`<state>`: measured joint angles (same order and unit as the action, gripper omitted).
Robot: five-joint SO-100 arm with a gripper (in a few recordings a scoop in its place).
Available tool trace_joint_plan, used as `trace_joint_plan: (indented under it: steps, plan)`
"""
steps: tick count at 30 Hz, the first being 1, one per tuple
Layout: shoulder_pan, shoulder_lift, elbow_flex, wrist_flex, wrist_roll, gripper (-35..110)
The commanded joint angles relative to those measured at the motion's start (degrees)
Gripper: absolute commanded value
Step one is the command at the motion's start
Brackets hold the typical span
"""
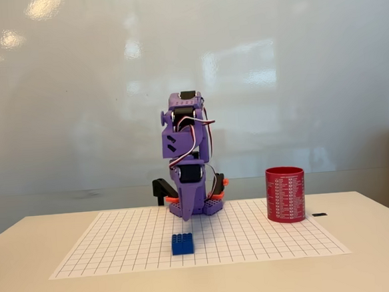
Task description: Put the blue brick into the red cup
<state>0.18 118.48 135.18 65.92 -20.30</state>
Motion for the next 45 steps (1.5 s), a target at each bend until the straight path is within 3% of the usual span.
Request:
trace_joint_plan:
  steps: [1, 7, 13, 15, 16, 17, 28, 30, 34, 38, 39, 45]
  plan:
    - [-1.41, 0.0, -0.35, -2.72, 1.23, -1]
    - [-1.32, 2.64, -0.79, -7.82, 13.45, 0]
    - [-1.14, 1.41, 0.79, -7.73, 15.56, 15]
    - [-0.97, 1.41, 1.23, -6.42, 16.0, 31]
    - [-0.7, 1.23, 1.67, -5.27, 17.58, 57]
    - [-0.97, 0.97, 1.85, -4.13, 17.75, 60]
    - [3.78, -7.03, 3.43, -7.03, 12.3, 57]
    - [3.6, -9.67, 3.34, -9.23, 8.79, 43]
    - [4.22, -12.92, 3.25, -10.46, 5.19, 41]
    - [5.27, -14.85, 2.81, -12.57, 1.67, 18]
    - [5.36, -15.03, 2.64, -13.1, 0.18, 2]
    - [5.45, -15.47, 2.99, -13.1, -0.7, -1]
